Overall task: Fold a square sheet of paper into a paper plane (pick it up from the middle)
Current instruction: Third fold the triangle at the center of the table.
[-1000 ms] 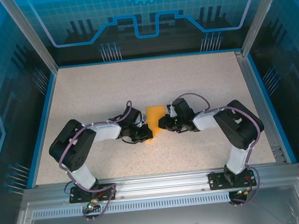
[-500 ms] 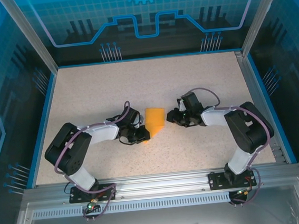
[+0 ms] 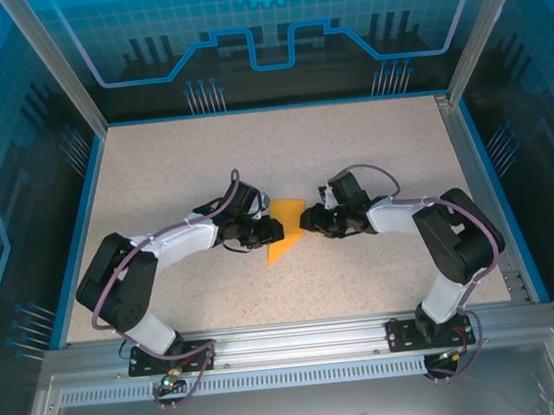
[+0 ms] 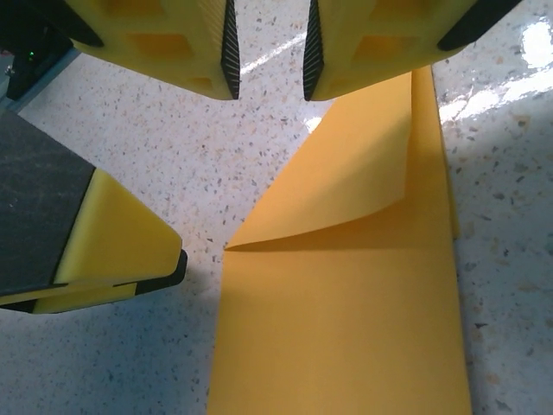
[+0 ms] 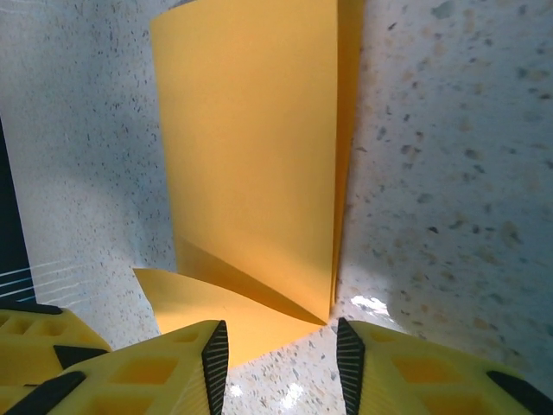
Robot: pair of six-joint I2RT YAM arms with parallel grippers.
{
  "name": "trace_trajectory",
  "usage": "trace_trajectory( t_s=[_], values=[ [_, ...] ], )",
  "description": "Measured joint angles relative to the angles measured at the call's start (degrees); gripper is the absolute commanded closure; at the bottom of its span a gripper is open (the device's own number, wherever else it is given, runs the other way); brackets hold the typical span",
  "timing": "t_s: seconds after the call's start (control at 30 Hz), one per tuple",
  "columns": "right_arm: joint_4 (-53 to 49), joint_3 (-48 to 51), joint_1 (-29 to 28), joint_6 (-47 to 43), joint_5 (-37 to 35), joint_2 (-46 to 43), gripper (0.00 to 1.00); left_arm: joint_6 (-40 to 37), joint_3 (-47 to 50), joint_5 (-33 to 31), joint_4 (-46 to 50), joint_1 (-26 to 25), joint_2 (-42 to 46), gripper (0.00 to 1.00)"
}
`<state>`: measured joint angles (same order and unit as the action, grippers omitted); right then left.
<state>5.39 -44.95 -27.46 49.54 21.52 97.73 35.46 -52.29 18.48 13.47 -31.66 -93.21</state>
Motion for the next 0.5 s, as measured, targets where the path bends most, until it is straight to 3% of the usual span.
trace_trajectory(
  t_s=[0.5],
  values=[
    [-1.53,-1.42,-2.51,2.80,-1.09,2.16,0.56,-1.01,-0.76,-4.13,1.27,2.38,-7.34,0.79]
  ],
)
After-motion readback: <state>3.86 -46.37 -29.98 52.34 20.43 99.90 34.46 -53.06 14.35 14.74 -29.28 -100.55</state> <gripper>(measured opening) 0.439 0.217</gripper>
